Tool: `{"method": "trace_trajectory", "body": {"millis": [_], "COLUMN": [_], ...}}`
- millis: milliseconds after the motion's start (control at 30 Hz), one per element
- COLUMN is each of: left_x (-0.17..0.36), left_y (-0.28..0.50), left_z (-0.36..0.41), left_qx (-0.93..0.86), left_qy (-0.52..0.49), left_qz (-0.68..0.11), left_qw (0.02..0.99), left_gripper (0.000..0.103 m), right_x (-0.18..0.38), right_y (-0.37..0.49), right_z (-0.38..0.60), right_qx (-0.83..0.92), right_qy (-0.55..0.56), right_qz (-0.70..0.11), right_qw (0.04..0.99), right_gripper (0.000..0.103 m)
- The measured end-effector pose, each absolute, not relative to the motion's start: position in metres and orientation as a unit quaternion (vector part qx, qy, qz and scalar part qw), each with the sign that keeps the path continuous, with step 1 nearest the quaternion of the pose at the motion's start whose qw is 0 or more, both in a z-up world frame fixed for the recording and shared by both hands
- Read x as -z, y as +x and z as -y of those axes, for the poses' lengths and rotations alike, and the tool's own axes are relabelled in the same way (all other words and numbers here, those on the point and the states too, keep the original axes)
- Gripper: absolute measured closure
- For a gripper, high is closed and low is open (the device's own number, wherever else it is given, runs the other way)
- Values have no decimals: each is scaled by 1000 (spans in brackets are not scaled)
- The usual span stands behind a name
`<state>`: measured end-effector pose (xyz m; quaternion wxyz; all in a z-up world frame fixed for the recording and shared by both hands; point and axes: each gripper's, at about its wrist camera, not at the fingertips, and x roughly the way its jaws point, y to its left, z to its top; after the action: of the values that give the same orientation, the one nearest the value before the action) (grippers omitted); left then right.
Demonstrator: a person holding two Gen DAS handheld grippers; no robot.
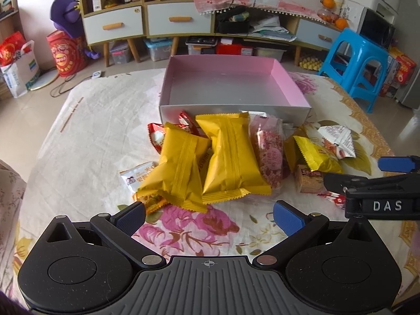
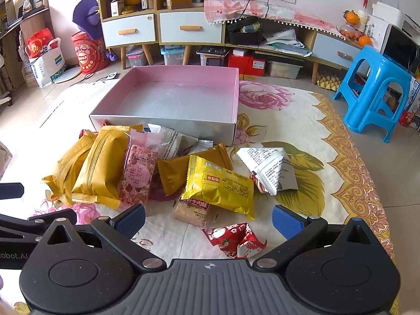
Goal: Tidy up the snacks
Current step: 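Grasp a yellow pastry bag with the left gripper while the right gripper grasps the white printed packet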
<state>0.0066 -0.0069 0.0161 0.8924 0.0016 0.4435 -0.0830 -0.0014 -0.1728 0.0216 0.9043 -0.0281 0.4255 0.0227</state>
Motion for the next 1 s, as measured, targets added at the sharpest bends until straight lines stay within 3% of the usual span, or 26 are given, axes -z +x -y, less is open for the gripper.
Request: {"method": "trace_trajectory", "body": {"millis": [233, 533, 667, 800, 1000], "left_x": [-20, -41, -37, -26, -10], "left_y": [9, 33, 46, 57, 70], "left_z": [4, 10, 0, -8, -1], "left_qx": [114, 164, 177, 192, 217], "left_qy": [-13, 4, -34, -71, -68], "left_qz": [-439, -399, -380, -382, -392], "left_qw": [891, 902, 907, 901, 891], "left_gripper": [0, 5, 14, 37, 56], "right_x": [-44, -43, -32, -17, 2], "right_y": [8, 47, 62, 71, 85], "right_z": [189, 227, 246, 261, 272], "right_qx": [-15, -53, -17, 7, 27], "right_qy": [-20, 97, 127, 147, 168], "right_qz": [-396, -451, -451, -462, -474], "right_qw": [918, 886, 883, 875, 864], "right_gripper": [10, 16, 20, 22, 24]}}
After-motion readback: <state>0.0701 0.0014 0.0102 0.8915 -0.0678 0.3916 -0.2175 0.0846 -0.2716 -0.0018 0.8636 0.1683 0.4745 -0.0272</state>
